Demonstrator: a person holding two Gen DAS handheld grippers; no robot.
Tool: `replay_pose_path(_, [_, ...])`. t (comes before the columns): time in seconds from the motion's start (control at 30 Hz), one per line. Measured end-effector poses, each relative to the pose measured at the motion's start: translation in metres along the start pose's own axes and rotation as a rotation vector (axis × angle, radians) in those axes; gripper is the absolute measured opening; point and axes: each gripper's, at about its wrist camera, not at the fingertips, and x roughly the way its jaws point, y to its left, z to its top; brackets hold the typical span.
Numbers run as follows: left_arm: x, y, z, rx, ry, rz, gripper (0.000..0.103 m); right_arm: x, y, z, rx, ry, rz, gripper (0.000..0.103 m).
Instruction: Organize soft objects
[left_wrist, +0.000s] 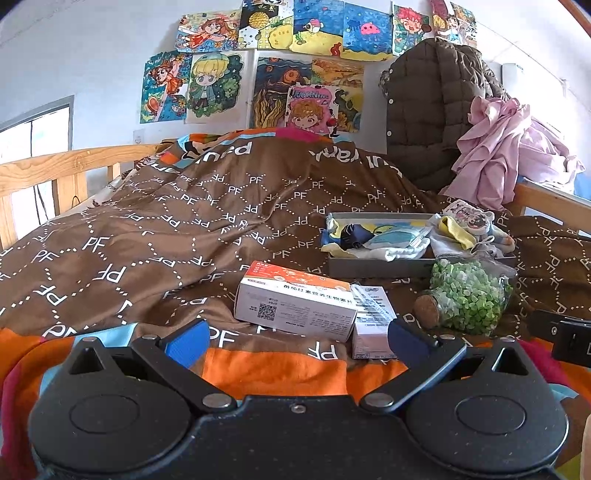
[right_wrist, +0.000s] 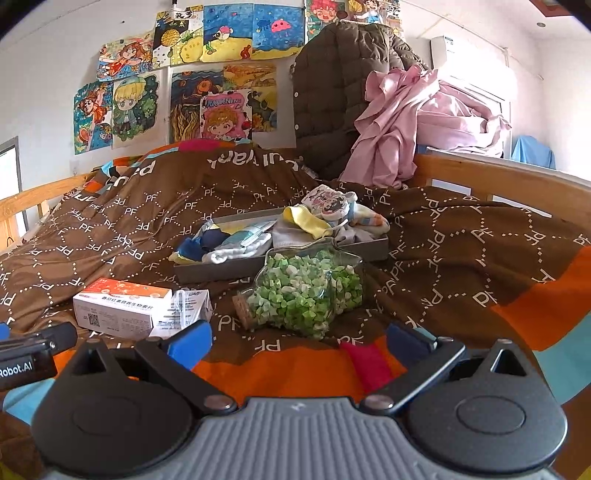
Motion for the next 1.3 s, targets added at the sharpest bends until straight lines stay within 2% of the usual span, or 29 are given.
replay_pose_path(0.63, [0.0045, 0.0028, -0.0020, 0.023, 0.042, 0.039, 0.102, -0.0011, 0.0000, 0.0014, 0.003, 0.006, -0.006, 0.103])
replay_pose_path(0.77, [0.0038, 0.0005, -0.0025, 0.036, 0.042, 0.027, 0.102, -0.0015, 0.0007, 0.0017, 0.001, 0.009, -0.004, 0.103])
replay_pose_path(0.97, [0.0030, -0.0007, -0.0020, 0.024, 0.058, -0.030, 0.102, -0.0015, 0.0010, 0.0017, 0.000, 0.009, -0.004, 0.103])
replay_pose_path(1.3, [0.0023, 0.0004, -0.0006, 0.011, 0.062, -0.032, 0.102, -0.0006, 0.0012, 0.0015, -0.001, 0.015, -0.010, 0.103])
